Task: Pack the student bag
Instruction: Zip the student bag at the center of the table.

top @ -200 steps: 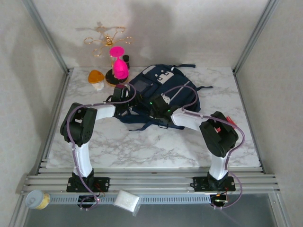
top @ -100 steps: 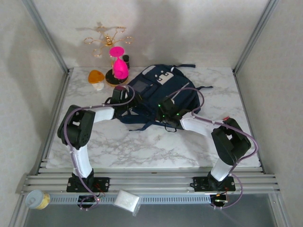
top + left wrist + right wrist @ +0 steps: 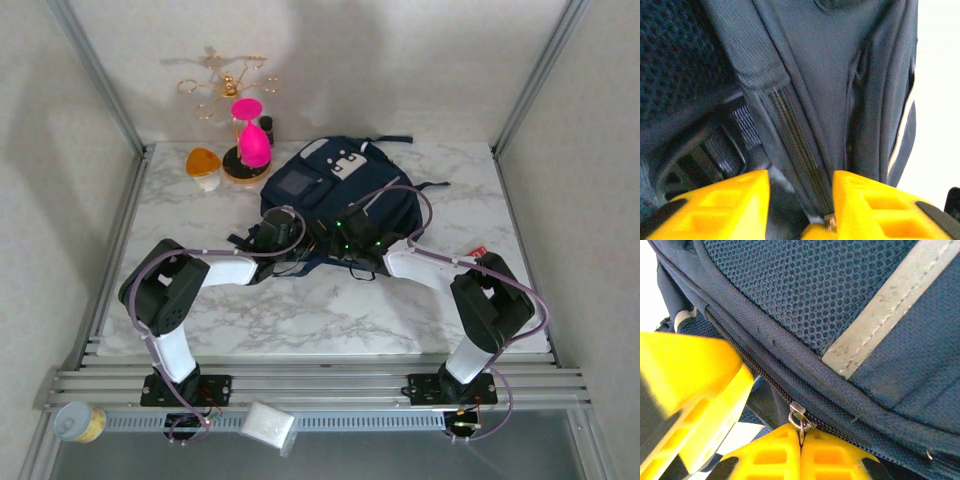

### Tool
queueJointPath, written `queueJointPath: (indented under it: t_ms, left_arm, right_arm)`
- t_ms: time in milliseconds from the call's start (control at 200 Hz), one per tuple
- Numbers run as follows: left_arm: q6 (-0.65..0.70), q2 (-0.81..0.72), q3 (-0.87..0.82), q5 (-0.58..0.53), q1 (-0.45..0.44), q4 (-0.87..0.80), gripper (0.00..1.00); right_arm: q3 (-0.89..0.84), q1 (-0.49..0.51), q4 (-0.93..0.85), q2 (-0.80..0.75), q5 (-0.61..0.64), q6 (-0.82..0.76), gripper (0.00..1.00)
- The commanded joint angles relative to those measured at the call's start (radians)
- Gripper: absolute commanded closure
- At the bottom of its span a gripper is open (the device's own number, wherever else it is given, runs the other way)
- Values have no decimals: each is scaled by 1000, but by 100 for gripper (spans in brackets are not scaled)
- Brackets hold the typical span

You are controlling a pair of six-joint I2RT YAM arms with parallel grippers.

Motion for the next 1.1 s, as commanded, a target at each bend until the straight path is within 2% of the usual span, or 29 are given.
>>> queueJointPath:
  t_ms: [0, 75, 140, 210, 355, 496, 646, 736, 811, 916, 981, 1096]
  left_arm:
    - [-64, 29, 35, -123, -13, 23, 68]
    - [-58, 32, 43, -169, -6, 6, 76]
    - [-25, 27, 54, -199, 3, -23, 91]
    - [23, 5, 58, -236, 16, -88, 100]
    - [100, -71, 23, -278, 65, -162, 100]
    - [206, -118, 24, -250, 153, -262, 100]
    - [291, -122, 40, -140, 227, -309, 100]
    - [300, -116, 50, -55, 229, -312, 100]
    - [262, -154, 12, -2, 209, -273, 78]
    - [191, -251, -67, -10, 139, -200, 60]
    - [153, -286, -92, -28, 88, -198, 56]
    - [52, -304, -141, -30, 35, -142, 55]
  right_arm:
    - [-8, -1, 9, -21, -34, -29, 100]
    - [-8, -1, -5, -21, -33, -35, 100]
    - [-8, -3, -36, -28, -18, -43, 100]
    - [-10, -11, -82, -44, -1, -46, 100]
    - [-57, -27, -147, -114, 2, -66, 100]
    - [-66, -27, -268, -174, 54, -149, 100]
    - [-66, -72, -356, -200, 77, -166, 100]
    - [-59, -60, -299, -200, 9, -180, 100]
    - [-37, -37, -247, -175, -64, -205, 100]
    - [-24, -37, -196, -146, -127, -212, 100]
    - [-25, -37, -182, -138, -123, -215, 100]
    - [-18, -36, -186, -129, -107, -232, 100]
